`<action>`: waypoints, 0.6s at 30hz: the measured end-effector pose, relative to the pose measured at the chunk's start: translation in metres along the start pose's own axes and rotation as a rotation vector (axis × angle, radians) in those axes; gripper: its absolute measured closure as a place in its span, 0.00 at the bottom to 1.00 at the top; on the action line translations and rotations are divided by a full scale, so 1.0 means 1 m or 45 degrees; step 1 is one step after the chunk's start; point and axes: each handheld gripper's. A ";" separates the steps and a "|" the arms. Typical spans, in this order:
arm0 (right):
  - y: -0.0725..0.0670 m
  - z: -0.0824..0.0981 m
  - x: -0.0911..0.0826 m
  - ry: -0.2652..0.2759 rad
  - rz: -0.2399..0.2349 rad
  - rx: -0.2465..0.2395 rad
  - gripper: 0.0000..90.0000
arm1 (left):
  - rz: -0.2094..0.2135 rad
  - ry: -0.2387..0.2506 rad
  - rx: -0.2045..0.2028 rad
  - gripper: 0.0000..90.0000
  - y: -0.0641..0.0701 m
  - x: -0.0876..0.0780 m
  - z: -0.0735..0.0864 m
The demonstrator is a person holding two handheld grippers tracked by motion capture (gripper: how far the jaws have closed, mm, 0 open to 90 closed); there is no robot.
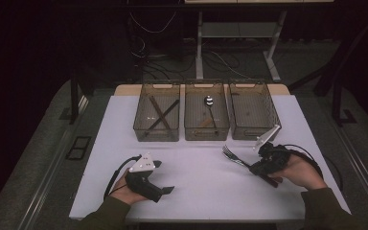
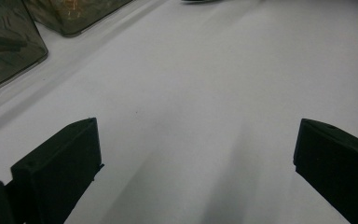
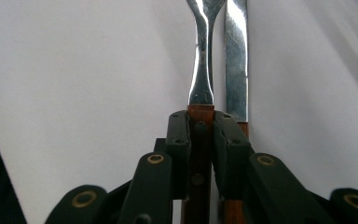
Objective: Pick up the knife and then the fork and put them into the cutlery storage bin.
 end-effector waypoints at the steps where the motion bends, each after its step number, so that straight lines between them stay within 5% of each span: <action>1: 0.000 0.000 -0.001 0.021 -0.005 0.015 0.86 | 0.001 0.002 -0.001 0.00 0.000 0.000 0.000; 18: 0.010 0.010 -0.018 0.326 0.057 0.143 0.86 | 0.006 0.028 -0.014 0.00 0.001 0.000 0.000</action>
Point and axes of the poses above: each handheld gripper's, and its own axes: x roughly forward along the jaws, z roughly out of its underside, y roughly to its right, and after that the axes turned 10 degrees about y, right-handed
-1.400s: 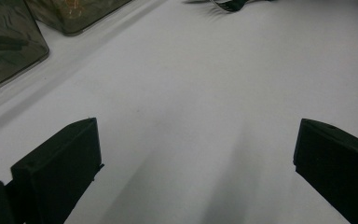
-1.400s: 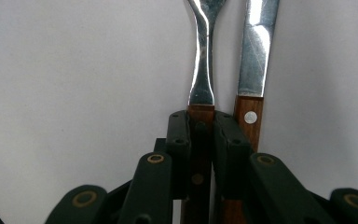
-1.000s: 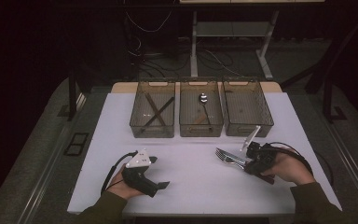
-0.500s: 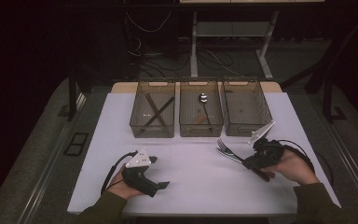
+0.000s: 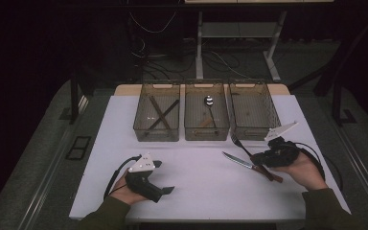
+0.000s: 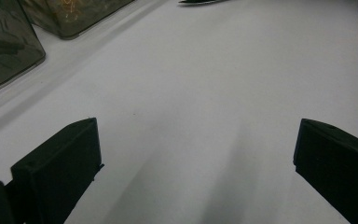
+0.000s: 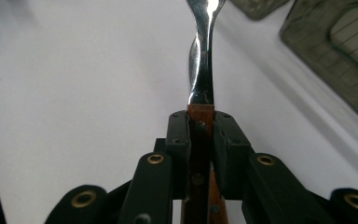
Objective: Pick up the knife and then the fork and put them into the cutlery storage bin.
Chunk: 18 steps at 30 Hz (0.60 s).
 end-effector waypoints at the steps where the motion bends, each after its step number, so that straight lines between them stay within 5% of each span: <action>1: 0.000 0.000 -0.001 0.016 0.011 0.012 0.86 | -0.001 0.001 0.000 0.00 0.000 0.000 0.000; 18: 0.012 0.005 -0.015 0.292 0.163 0.096 0.86 | 0.000 0.000 0.003 0.00 0.000 0.000 0.000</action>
Point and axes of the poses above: each handheld gripper's, and its own axes: x roughly forward along the jaws, z roughly out of its underside, y roughly to its right, and after that the axes turned 10 degrees about y, right-handed
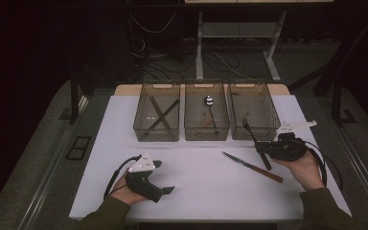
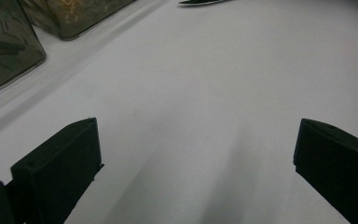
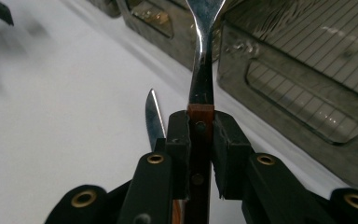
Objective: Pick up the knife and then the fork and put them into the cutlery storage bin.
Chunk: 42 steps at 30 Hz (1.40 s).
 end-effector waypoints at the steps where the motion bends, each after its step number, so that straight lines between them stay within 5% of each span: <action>1: 0.001 0.000 -0.001 0.010 0.012 -0.001 0.86 | 0.000 0.000 0.001 0.00 0.000 0.000 0.000; 24: 0.021 -0.010 -0.025 0.201 0.154 0.053 0.86 | -0.011 0.001 -0.009 0.00 0.000 0.000 0.000; 42: 0.040 -0.047 -0.022 0.257 0.213 0.044 0.86 | -0.013 0.003 -0.011 0.00 -0.001 0.000 0.000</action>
Point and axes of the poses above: each handheld gripper's, and its own axes: x roughly forward along the jaws, z roughly out of its underside, y roughly to its right, and after that the axes turned 10 degrees about y, right-handed
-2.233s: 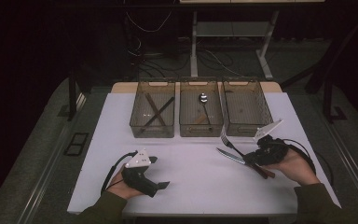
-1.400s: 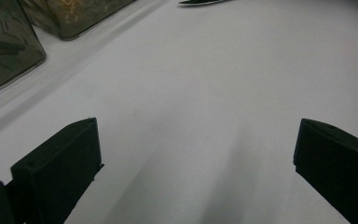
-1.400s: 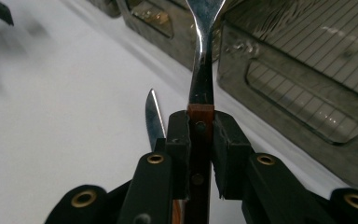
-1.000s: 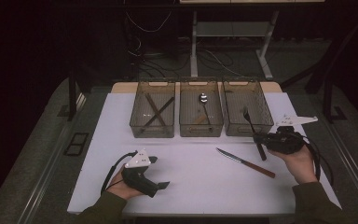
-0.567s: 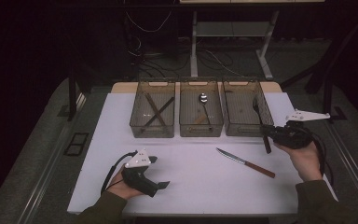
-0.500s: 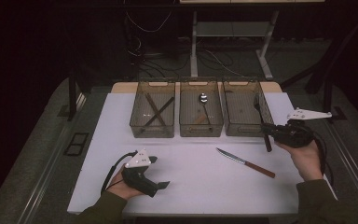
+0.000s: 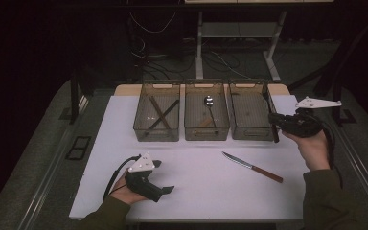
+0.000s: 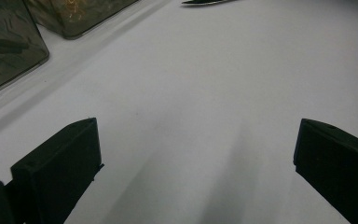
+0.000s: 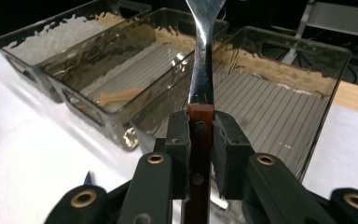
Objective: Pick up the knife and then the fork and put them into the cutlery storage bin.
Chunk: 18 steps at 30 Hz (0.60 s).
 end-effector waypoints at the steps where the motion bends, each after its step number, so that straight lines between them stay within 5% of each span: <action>1: 0.001 -0.002 0.001 0.002 0.006 -0.005 0.86 | 0.000 -0.002 0.000 0.00 0.000 0.000 0.000; 18: 0.029 -0.021 0.035 -0.025 0.093 0.047 0.86 | -0.002 0.008 0.002 0.00 -0.004 -0.001 0.000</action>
Point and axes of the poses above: each handheld gripper's, and its own axes: x roughly forward along the jaws, z roughly out of its underside, y roughly to its right, and after that the axes turned 10 degrees about y, right-handed
